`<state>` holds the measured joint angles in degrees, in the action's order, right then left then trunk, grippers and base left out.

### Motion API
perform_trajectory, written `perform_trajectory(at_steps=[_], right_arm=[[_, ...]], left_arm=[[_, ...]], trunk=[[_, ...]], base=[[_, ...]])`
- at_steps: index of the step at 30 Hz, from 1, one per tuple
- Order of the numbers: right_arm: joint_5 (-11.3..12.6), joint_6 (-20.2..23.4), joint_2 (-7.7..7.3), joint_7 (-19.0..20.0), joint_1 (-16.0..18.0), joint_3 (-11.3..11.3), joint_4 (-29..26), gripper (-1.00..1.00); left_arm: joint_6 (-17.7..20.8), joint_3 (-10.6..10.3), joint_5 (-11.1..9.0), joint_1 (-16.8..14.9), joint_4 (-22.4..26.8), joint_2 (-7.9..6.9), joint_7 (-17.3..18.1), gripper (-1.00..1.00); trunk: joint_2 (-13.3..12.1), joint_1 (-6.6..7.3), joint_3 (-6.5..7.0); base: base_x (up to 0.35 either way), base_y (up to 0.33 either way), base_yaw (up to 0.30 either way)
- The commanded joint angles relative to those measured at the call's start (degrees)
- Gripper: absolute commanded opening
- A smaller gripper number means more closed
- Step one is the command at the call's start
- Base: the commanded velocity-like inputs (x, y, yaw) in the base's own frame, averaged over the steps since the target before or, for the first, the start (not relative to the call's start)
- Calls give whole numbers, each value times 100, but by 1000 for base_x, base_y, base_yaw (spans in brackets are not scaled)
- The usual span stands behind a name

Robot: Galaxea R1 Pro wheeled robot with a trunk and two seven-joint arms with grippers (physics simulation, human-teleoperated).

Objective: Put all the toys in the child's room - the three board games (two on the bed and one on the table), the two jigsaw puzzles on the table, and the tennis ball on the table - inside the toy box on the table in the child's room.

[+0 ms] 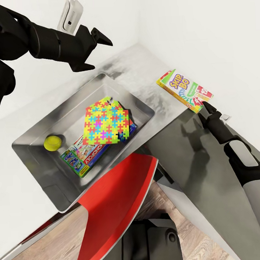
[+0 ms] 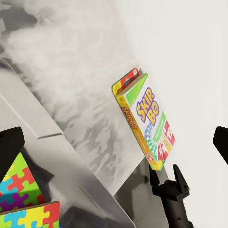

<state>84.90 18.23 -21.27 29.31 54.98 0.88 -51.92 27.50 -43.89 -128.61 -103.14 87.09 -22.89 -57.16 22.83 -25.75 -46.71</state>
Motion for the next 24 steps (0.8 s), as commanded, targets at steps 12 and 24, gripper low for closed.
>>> perform_trajectory(at_steps=[12,24], right_arm=[[57,32,-29,-9,4,3,-24,100],[54,31,-40,-23,4,0,-32,100]], left_arm=[[10,-11,-24,-8,1,14,-23,100],[9,-11,-24,-9,1,20,-23,100]], trunk=[[9,-3,-7],[9,-3,-7]], base=[[1,0,0],[0,0,0]])
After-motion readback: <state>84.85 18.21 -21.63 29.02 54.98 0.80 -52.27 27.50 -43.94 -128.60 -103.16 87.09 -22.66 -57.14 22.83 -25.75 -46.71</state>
